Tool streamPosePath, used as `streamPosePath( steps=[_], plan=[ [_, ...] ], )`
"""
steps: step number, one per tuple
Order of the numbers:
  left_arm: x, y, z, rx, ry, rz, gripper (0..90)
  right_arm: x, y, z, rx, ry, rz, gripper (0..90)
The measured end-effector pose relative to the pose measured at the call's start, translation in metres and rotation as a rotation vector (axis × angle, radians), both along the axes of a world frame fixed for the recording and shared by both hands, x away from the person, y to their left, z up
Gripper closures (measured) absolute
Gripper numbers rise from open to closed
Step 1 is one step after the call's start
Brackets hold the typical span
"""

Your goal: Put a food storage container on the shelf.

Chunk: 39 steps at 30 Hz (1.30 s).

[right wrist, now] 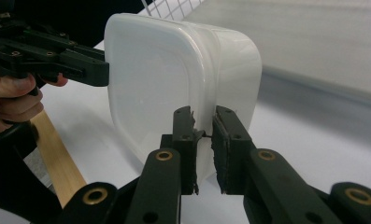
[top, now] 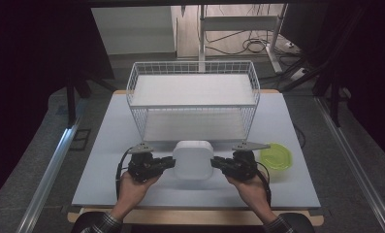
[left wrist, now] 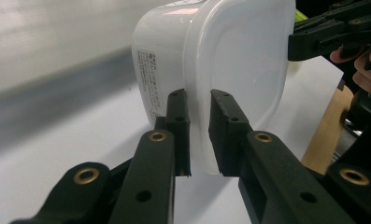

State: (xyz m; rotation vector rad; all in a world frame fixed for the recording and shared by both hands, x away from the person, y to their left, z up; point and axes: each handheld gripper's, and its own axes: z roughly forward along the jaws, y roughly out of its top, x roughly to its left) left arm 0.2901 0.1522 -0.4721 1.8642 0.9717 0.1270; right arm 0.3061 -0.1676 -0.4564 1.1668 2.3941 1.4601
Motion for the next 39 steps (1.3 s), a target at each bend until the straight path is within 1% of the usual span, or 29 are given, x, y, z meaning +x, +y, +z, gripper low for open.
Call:
streamPosePath(
  steps=[7, 11, 17, 24, 27, 39],
  plan=[
    [0.004, 0.003, 0.019, 0.01, -0.042, 0.011, 79.1, 0.007, 0.002, 0.017, 0.007, -0.045, 0.011, 79.9],
    [0.007, 0.006, 0.027, 0.004, -0.059, 0.016, 79.1, 0.01, 0.005, 0.026, 0.013, -0.068, 0.017, 79.8],
    [0.01, 0.008, 0.039, 0.005, -0.081, 0.019, 79.0, 0.015, 0.005, 0.036, 0.036, -0.086, 0.023, 79.9],
    [0.014, 0.009, 0.054, 0.002, -0.105, 0.024, 79.0, 0.019, 0.006, 0.05, 0.05, -0.115, 0.028, 79.9],
    [0.015, 0.009, 0.06, -0.002, -0.115, 0.027, 78.9, 0.021, 0.007, 0.058, 0.05, -0.129, 0.03, 79.9],
    [0.025, 0.012, 0.087, -0.013, -0.151, 0.039, 78.9, 0.034, 0.01, 0.087, 0.063, -0.153, 0.032, 79.9]
  ],
)
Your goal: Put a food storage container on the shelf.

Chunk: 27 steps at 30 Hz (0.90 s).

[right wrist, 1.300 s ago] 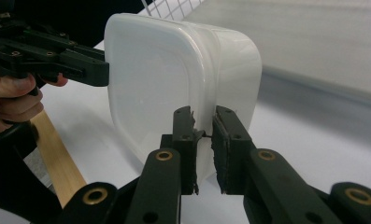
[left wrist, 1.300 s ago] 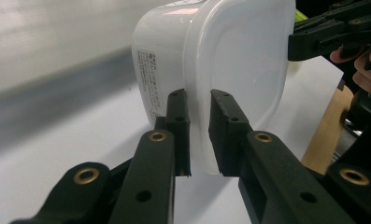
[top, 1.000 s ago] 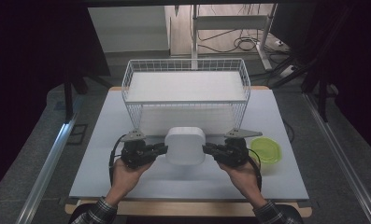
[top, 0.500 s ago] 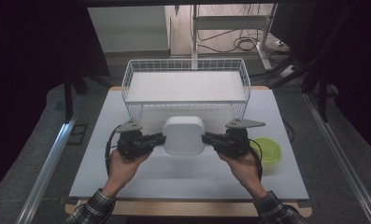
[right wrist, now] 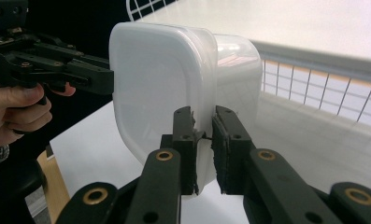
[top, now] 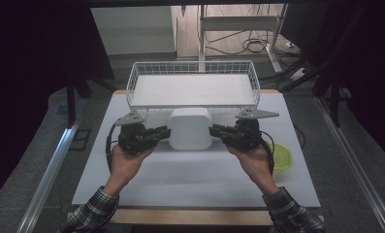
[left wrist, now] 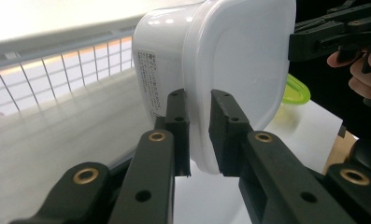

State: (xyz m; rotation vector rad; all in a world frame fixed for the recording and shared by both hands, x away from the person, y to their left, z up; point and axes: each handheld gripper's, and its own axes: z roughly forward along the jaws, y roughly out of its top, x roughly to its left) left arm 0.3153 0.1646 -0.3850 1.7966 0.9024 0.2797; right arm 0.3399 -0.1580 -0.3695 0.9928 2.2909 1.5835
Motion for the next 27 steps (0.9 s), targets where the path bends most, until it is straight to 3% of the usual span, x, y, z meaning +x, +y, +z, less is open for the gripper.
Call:
streamPosePath(
  steps=[13, 27],
  plan=[
    [0.014, 0.003, 0.031, -0.015, -0.03, 0.012, 78.8, 0.017, 0.003, 0.033, 0.03, -0.029, 0.003, 79.9],
    [0.035, 0.006, 0.061, -0.013, -0.055, 0.038, 78.8, 0.04, 0.007, 0.057, 0.065, -0.052, -0.023, 79.6]
  ],
)
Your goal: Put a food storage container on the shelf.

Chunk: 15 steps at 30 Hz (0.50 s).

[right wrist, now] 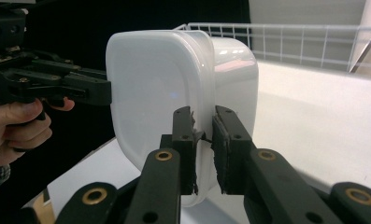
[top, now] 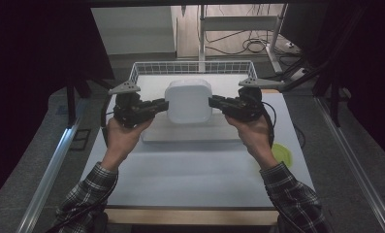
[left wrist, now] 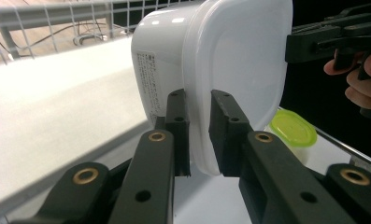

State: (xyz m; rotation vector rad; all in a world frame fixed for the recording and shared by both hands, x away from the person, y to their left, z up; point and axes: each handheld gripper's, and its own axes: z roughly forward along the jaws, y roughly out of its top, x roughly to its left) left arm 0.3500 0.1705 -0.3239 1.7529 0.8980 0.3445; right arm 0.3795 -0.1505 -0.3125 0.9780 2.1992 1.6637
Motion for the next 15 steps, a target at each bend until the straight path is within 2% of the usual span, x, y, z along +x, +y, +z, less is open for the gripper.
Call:
streamPosePath(
  steps=[7, 15],
  plan=[
    [0.013, 0.001, 0.012, -0.003, -0.002, 0.013, 78.8, 0.016, 0.004, 0.011, 0.005, -0.002, -0.019, 79.1],
    [0.03, -0.001, 0.015, -0.011, 0.015, 0.021, 78.8, 0.036, 0.004, 0.011, 0.022, 0.03, -0.043, 78.3]
  ],
)
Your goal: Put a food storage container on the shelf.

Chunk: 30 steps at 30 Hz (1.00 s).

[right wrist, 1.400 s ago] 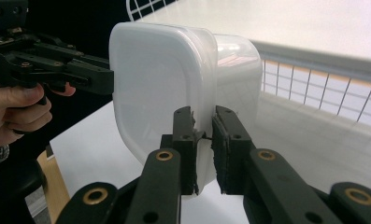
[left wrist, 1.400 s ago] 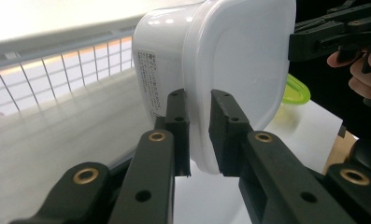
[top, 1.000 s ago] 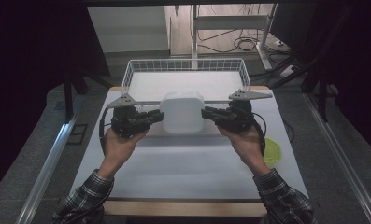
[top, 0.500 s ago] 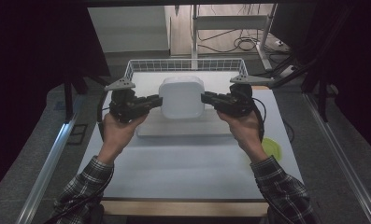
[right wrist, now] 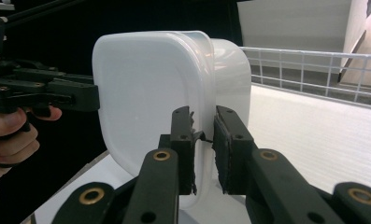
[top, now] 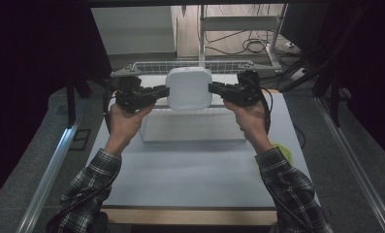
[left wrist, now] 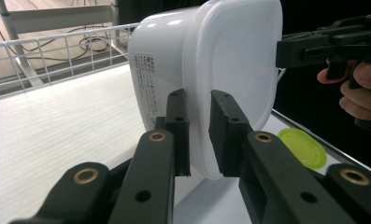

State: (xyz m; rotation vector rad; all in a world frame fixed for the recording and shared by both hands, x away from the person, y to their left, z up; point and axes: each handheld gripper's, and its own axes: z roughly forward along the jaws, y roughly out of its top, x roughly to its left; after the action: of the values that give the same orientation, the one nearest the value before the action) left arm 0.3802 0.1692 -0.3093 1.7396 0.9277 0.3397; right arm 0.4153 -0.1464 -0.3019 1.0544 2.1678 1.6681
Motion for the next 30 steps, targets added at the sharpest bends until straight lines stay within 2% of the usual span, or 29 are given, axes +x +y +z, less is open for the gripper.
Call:
streamPosePath(
  steps=[6, 9, 13, 19, 24, 30],
  plan=[
    [0.013, -0.001, -0.003, -0.013, 0.018, 0.003, 78.5, 0.012, 0.0, -0.002, -0.001, 0.018, -0.021, 77.9],
    [0.018, -0.002, -0.005, -0.009, 0.019, 0.003, 77.7, 0.017, 0.001, -0.003, -0.004, 0.029, -0.026, 77.6],
    [0.021, -0.002, -0.007, -0.029, 0.013, 0.007, 76.2, 0.021, 0.001, -0.005, 0.01, 0.047, -0.03, 77.1],
    [0.029, -0.001, -0.008, -0.046, 0.013, 0.003, 69.3, 0.027, 0.003, -0.003, 0.015, 0.05, -0.029, 72.6],
    [0.036, -0.003, -0.009, -0.058, 0.009, 0.013, 62.7, 0.031, 0.009, -0.002, -0.008, 0.04, -0.031, 65.9],
    [0.042, -0.006, -0.01, -0.046, 0.012, 0.043, 58.8, 0.038, 0.015, -0.002, -0.043, 0.046, -0.052, 62.3]
  ],
)
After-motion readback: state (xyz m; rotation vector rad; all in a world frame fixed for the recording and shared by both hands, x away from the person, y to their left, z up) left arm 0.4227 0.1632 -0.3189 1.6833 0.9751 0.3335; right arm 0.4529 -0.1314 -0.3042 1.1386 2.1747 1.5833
